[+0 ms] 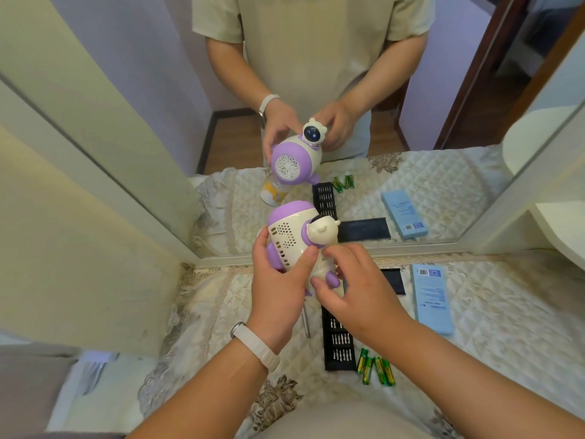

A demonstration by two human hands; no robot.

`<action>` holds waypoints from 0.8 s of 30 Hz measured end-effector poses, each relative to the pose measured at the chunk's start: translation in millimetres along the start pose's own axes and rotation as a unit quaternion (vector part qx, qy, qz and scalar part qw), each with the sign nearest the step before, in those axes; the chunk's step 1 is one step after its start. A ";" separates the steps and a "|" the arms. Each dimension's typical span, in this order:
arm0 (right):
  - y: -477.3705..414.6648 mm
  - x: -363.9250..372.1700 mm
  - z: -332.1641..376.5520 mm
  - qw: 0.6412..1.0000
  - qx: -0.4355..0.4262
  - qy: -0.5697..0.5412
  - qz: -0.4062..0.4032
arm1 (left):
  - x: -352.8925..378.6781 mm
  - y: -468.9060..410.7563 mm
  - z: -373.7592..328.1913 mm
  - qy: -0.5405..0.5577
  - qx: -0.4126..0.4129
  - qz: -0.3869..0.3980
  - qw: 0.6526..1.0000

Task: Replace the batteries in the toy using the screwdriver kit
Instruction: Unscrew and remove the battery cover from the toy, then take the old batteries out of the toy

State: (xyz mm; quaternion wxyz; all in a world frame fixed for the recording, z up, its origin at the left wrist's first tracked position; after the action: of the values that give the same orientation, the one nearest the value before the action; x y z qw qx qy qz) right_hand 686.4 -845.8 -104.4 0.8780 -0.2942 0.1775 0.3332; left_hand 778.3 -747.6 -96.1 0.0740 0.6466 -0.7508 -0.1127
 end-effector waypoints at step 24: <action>16.5 47.4 -7.5 0.911 0.384 -0.150 0.004 | -79.2 -40.6 16.4 0.046 -0.048 0.002 0.998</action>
State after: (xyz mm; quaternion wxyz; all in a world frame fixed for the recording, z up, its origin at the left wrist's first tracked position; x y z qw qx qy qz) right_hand 708.1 -817.8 -140.7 0.9382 0.1198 0.1596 0.2829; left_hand 824.9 -673.8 -119.9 0.1399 0.6452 -0.7418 -0.1181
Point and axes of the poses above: each hand's wrist, its own y-axis away from the middle knuckle, its own x-axis out of the palm, z = x × y, the point moved 2 cm from there along -y, towards the middle knuckle, and after that the axes turned 14 degrees about -z, right-handed, at the moved point
